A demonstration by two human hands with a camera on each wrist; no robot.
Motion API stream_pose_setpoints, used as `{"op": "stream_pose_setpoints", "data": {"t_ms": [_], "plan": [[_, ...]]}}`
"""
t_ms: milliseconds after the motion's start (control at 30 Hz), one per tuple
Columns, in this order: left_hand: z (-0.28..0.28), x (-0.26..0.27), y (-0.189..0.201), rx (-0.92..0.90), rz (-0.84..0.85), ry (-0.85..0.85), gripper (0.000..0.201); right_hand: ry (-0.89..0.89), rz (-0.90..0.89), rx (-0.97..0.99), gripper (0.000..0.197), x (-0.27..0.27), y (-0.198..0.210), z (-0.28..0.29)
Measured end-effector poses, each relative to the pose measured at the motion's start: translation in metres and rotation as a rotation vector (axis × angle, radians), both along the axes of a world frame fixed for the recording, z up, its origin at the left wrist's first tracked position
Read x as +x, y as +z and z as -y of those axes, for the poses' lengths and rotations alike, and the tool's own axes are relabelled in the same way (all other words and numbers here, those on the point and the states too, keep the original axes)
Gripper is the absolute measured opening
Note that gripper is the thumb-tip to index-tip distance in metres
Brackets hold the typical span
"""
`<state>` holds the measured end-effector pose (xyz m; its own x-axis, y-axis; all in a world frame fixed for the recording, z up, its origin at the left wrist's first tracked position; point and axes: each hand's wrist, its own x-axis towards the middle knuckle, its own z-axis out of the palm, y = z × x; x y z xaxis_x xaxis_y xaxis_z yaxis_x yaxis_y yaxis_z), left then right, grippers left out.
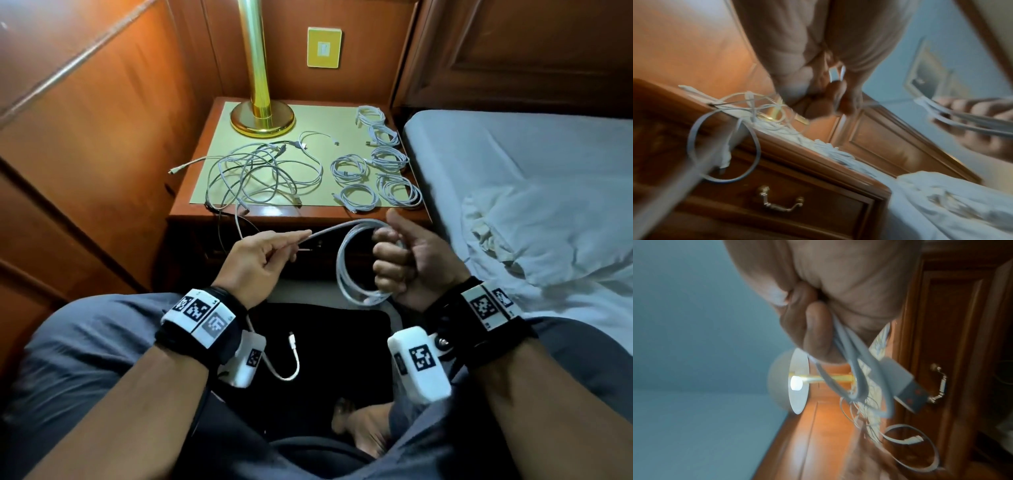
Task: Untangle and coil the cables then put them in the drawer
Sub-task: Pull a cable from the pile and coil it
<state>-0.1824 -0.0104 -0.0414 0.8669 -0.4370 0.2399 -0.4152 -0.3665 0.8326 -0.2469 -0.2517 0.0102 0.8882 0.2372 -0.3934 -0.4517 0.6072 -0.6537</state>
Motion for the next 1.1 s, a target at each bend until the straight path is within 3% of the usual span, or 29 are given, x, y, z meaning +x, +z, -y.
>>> {"op": "stream_pose_setpoints", "data": {"t_ms": [100, 200, 267, 333, 433, 500, 567, 633, 800, 933, 1100], "plan": [[-0.012, 0.011, -0.003, 0.094, -0.200, 0.035, 0.036, -0.206, 0.062, 0.061, 0.040, 0.004, 0.004, 0.020], [-0.015, 0.015, -0.008, 0.179, -0.148, 0.106, 0.033, -0.375, 0.150, 0.039, 0.039, 0.004, 0.004, 0.030], [-0.005, 0.007, -0.013, 0.293, -0.099, 0.039, 0.031, -0.431, 0.234, -0.056, 0.038, 0.004, 0.001, 0.022], [0.010, -0.007, -0.024, 0.360, -0.143, -0.124, 0.024, -0.431, 0.361, -0.254, 0.035, 0.004, -0.008, 0.007], [0.027, -0.030, -0.026, 0.356, -0.121, -0.392, 0.021, -0.294, 0.556, -0.813, 0.027, 0.001, -0.031, -0.012], [0.030, -0.033, -0.018, 0.261, -0.037, -0.417, 0.017, -0.118, 0.550, -1.162, 0.032, -0.001, -0.041, -0.015], [0.026, -0.027, -0.010, 0.146, 0.073, -0.330, 0.010, 0.044, 0.472, -1.287, 0.033, -0.003, -0.042, -0.016], [0.018, -0.019, -0.006, 0.051, 0.089, -0.223, 0.004, 0.135, 0.390, -1.158, 0.034, -0.005, -0.041, -0.021], [0.011, -0.016, -0.001, -0.036, 0.146, -0.121, 0.020, 0.197, 0.144, -0.652, 0.037, -0.006, -0.030, -0.040], [0.011, -0.008, -0.003, -0.098, 0.158, -0.064, 0.005, 0.249, 0.049, -0.547, 0.033, -0.007, -0.019, -0.038], [0.013, -0.007, -0.006, -0.165, 0.013, -0.032, 0.009, 0.252, 0.077, -0.353, 0.032, -0.011, -0.014, -0.035]]}}
